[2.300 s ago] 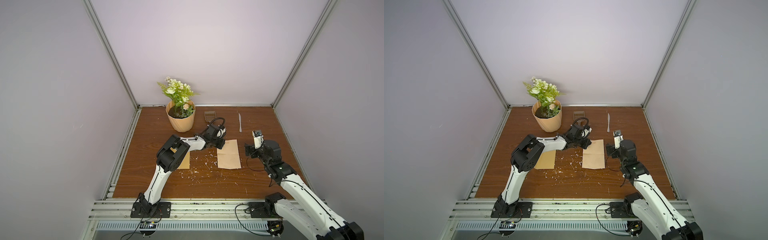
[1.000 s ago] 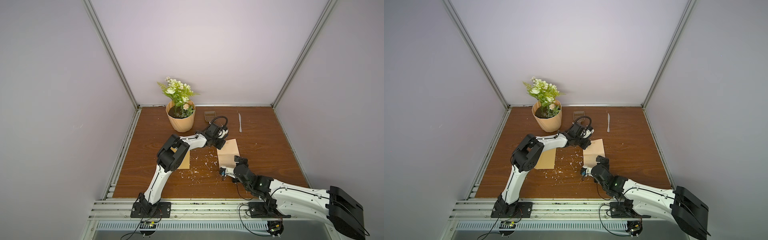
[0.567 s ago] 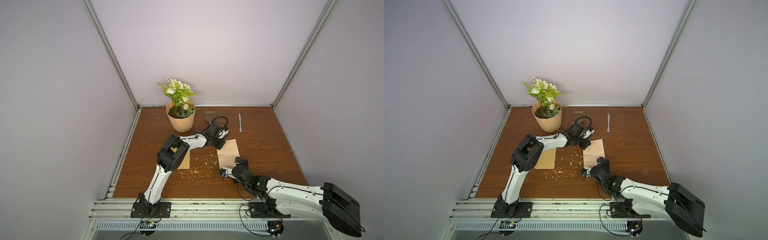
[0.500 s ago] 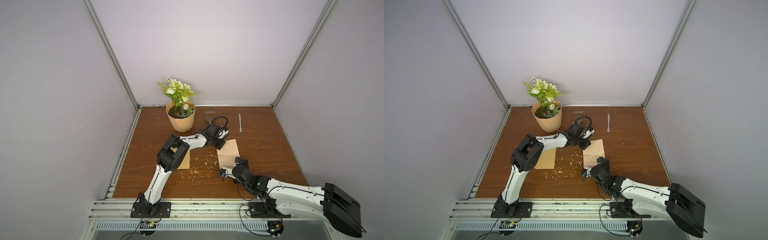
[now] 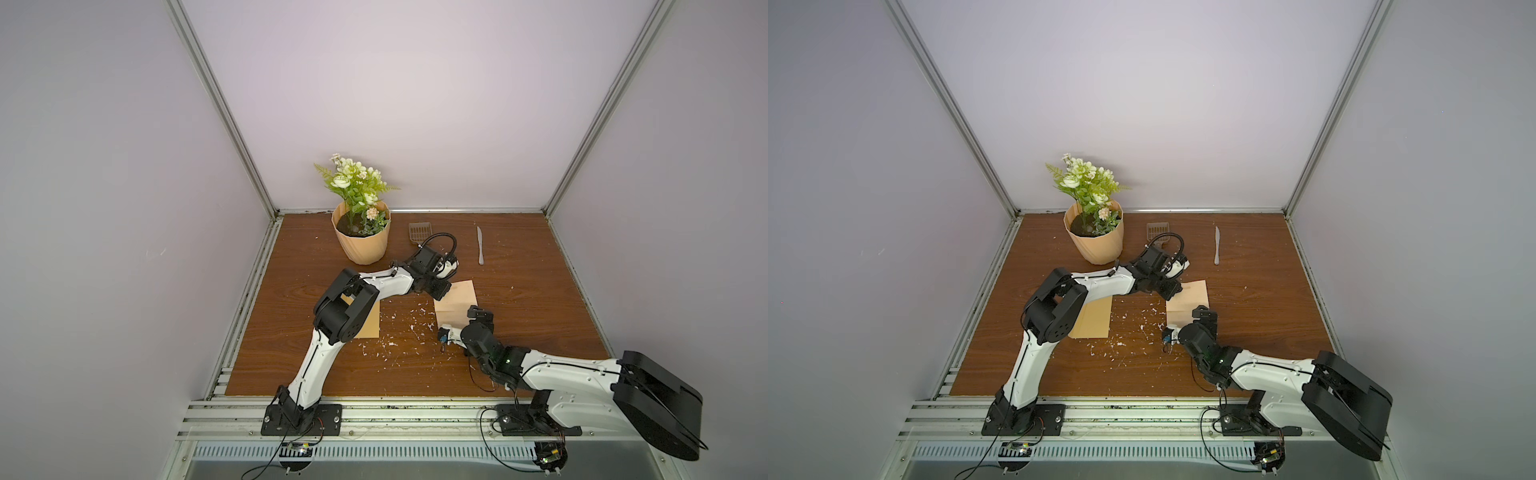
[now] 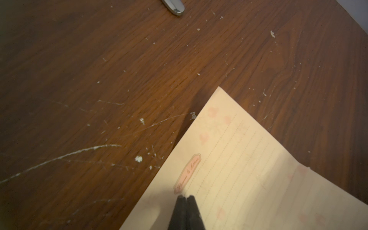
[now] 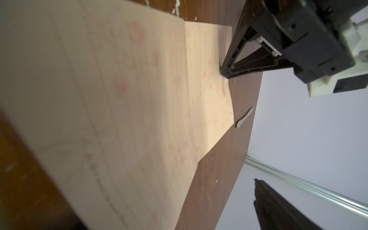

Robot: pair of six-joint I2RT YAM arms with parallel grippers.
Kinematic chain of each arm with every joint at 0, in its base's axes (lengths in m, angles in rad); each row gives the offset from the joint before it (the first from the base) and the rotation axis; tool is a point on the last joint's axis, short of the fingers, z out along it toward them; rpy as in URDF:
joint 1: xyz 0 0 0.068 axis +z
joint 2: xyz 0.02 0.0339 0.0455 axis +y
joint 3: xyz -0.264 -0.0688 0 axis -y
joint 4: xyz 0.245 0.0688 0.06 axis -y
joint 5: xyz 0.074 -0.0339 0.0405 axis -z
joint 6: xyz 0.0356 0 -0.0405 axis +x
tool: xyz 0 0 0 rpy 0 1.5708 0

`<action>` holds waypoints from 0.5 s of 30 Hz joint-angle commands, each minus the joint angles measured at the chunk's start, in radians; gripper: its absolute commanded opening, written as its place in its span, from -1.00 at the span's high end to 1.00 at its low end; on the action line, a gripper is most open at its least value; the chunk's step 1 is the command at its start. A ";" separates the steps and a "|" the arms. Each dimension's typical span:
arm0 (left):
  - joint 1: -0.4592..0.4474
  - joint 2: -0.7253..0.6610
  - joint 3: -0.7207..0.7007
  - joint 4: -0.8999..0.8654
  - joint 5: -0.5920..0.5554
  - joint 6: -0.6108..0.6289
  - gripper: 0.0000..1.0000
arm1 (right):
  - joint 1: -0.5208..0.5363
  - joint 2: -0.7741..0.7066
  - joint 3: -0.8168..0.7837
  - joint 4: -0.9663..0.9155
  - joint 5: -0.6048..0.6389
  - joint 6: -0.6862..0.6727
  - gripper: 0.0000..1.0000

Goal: Fold the letter paper in half and place it into the envelope
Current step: Fold the letter paper at the center of the board.

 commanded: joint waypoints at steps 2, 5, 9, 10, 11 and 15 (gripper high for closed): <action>-0.002 0.035 -0.034 -0.152 0.006 0.029 1.00 | -0.002 0.014 -0.001 0.004 -0.060 -0.025 -0.90; -0.001 0.037 -0.035 -0.155 0.010 0.031 1.00 | -0.002 0.002 0.005 0.007 -0.068 -0.045 -0.79; -0.001 0.039 -0.032 -0.159 0.012 0.037 1.00 | -0.002 -0.018 0.017 -0.017 -0.091 -0.046 0.00; -0.002 0.040 -0.029 -0.160 0.013 0.038 1.00 | -0.002 -0.023 0.014 -0.015 -0.091 -0.046 0.18; -0.002 0.042 -0.027 -0.164 0.016 0.039 1.00 | -0.002 -0.027 0.012 -0.010 -0.089 -0.046 0.35; -0.002 0.042 -0.018 -0.173 0.021 0.045 1.00 | -0.002 -0.031 0.020 -0.024 -0.086 -0.028 0.74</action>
